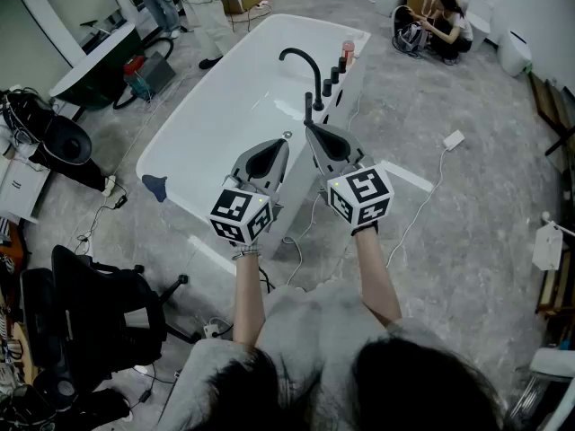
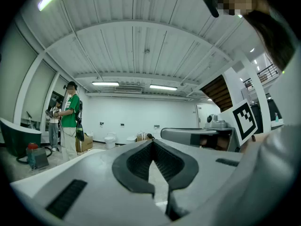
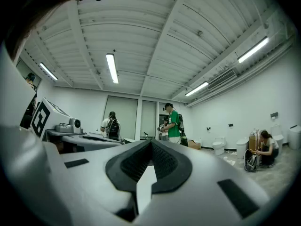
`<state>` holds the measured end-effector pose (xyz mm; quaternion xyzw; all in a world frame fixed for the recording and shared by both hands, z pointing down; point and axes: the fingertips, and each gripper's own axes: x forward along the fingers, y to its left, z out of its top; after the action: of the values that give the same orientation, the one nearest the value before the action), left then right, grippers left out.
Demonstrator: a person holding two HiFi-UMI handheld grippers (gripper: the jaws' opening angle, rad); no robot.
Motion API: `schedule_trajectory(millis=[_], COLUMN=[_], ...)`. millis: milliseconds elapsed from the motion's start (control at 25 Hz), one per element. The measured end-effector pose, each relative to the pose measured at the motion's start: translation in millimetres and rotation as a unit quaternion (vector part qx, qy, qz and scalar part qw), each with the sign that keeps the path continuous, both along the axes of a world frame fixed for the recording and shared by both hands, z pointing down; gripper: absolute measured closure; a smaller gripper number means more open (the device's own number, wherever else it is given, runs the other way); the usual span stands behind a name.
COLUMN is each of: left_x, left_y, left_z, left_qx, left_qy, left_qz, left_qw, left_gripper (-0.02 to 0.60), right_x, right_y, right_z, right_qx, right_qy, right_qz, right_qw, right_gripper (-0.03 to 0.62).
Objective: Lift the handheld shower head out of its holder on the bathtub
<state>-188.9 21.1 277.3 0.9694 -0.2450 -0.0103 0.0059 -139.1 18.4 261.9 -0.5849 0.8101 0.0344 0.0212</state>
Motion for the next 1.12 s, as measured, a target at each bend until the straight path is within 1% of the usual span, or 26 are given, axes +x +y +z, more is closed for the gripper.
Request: schedule_trajectory(millis=[440,520,680,840,1120], left_x=[19,24,29,31,51], left_y=[3,4,15,18,5], left_z=[5,7,18,32,40], left_qx=[-0.006,-0.011,-0.024,-0.043,-0.055], left_qy=[0.001,0.005,0.006,-0.001,-0.003], left_qz=[-0.008,-0.016,-0.024,-0.027,-0.023], left_qw=[1.0000,0.9998,0.9994,0.9987,0.9982], left_gripper=[0.577,0.577,0.577,0.577,0.577], right_x=[21,26,40,42,55], right_y=[5,9,14,22,11], right_z=[6,8,10,21,33], right_qx=[-0.007,-0.008,-0.007,-0.018,-0.035], right_qy=[0.002,0.004,0.001,-0.002,-0.003], right_qz=[-0.003,-0.002,0.017,0.015,0.009], right_qw=[1.000,1.000,1.000,1.000,0.999], right_gripper=[0.594,0.594,0.594,0.594,0.594])
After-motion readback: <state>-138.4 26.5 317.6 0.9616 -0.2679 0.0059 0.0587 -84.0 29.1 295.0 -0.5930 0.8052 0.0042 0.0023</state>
